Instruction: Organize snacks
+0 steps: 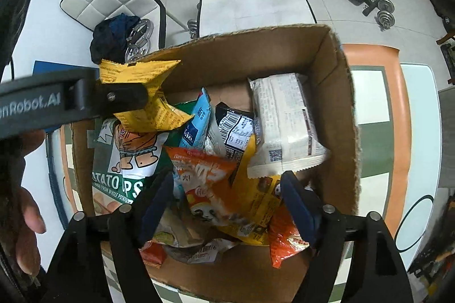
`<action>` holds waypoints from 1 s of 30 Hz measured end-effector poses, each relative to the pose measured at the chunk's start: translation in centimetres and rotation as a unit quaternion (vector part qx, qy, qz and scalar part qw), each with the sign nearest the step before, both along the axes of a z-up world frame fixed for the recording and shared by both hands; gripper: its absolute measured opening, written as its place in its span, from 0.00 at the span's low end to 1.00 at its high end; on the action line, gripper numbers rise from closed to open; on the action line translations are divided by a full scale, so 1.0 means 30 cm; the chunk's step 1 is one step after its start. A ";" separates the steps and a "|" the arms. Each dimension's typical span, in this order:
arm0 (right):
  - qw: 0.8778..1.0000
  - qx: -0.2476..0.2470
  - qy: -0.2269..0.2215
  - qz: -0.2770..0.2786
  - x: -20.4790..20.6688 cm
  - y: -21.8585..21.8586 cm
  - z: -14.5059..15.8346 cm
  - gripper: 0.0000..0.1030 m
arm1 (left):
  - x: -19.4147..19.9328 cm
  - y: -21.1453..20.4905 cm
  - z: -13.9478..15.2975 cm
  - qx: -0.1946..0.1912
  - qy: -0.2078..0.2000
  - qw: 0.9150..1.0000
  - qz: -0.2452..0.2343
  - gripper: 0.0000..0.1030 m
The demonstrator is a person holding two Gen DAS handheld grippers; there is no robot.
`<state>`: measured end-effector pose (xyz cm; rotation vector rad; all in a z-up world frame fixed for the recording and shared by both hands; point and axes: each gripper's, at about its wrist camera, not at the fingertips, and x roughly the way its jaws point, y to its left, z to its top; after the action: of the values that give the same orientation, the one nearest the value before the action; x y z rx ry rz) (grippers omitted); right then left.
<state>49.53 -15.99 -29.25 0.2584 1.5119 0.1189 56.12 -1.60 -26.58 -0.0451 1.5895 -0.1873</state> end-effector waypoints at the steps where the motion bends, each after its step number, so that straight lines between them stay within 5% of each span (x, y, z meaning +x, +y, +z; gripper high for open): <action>1: 1.000 -0.002 -0.001 0.000 -0.006 -0.004 0.009 0.86 | -0.009 0.005 0.008 -0.002 -0.003 1.000 0.001 0.80; 7: 0.999 -0.033 -0.018 0.009 -0.053 -0.021 0.065 0.93 | -0.086 0.037 0.049 -0.003 -0.027 1.000 -0.001 0.81; 9: 0.999 -0.039 -0.026 0.008 -0.080 -0.030 0.084 0.95 | -0.120 0.053 0.061 0.001 -0.041 0.999 0.003 0.95; 11: 0.998 -0.045 -0.033 0.011 -0.108 -0.033 0.103 0.97 | -0.155 0.069 0.072 0.008 -0.058 0.998 0.007 0.99; 30: 0.990 -0.079 -0.114 0.015 -0.408 -0.019 0.248 0.99 | -0.552 0.161 0.203 0.016 -0.166 0.984 0.055 0.99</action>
<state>37.28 -16.55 -21.80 0.0906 1.2906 0.0496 39.55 3.23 -20.49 -0.0718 1.2535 -0.0775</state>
